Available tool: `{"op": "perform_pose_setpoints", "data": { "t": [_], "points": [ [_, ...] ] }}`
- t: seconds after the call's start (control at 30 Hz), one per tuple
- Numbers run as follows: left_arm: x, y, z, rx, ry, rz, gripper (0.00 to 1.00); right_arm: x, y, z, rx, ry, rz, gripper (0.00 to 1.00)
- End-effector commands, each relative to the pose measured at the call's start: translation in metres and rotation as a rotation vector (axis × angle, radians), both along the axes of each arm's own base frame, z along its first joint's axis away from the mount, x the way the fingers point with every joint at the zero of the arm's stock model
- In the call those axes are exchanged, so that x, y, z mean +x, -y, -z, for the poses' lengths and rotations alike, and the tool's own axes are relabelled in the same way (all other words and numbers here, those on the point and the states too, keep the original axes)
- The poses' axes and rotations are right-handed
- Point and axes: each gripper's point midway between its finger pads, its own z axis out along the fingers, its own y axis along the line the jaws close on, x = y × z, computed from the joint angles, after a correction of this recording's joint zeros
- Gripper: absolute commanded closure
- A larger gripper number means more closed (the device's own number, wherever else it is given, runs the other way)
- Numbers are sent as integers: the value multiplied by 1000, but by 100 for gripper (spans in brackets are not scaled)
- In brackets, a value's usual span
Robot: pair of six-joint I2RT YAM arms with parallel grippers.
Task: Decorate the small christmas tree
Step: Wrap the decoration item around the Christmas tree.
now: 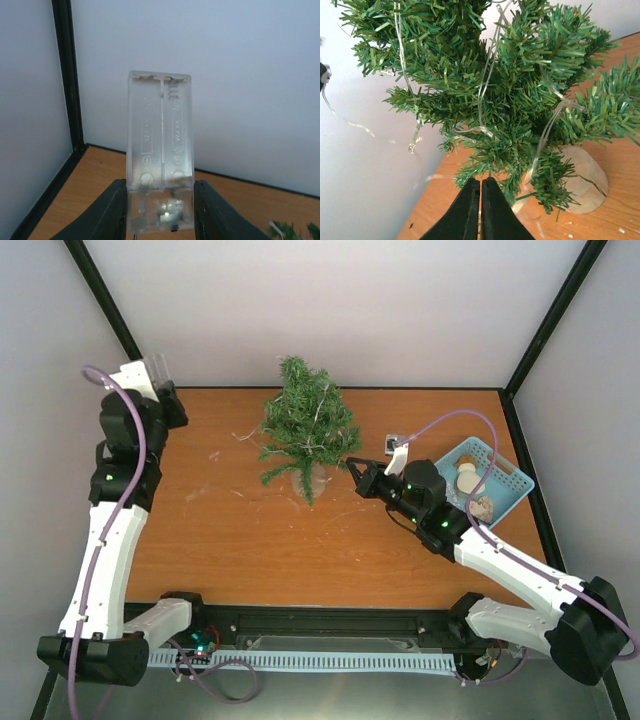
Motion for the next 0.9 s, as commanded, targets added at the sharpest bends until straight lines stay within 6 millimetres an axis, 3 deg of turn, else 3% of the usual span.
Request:
{"op": "perform_pose_setpoints", "data": {
  "t": [0.0, 0.2, 0.4, 0.5, 0.63, 0.73, 0.87],
  "points": [
    [-6, 1, -47, 16, 72, 59, 95, -3, -1, -22, 30, 49, -16, 95],
    [-23, 7, -83, 23, 132, 102, 95, -13, -4, -26, 10, 74, -71, 96],
    [-44, 38, -115, -17, 191, 278, 95, -20, -13, -1, -259, 155, -198, 79],
    [-55, 50, -125, -32, 203, 350, 95, -23, -12, -7, -383, 239, -239, 72],
    [-70, 78, -123, -84, 190, 523, 95, -34, -21, -51, -412, 420, -293, 69],
    [-83, 94, -116, -126, 186, 624, 95, -44, -36, -98, -381, 547, -311, 60],
    [-102, 115, -111, -166, 197, 772, 95, -40, -54, -153, -288, 604, -301, 48]
  ]
}}
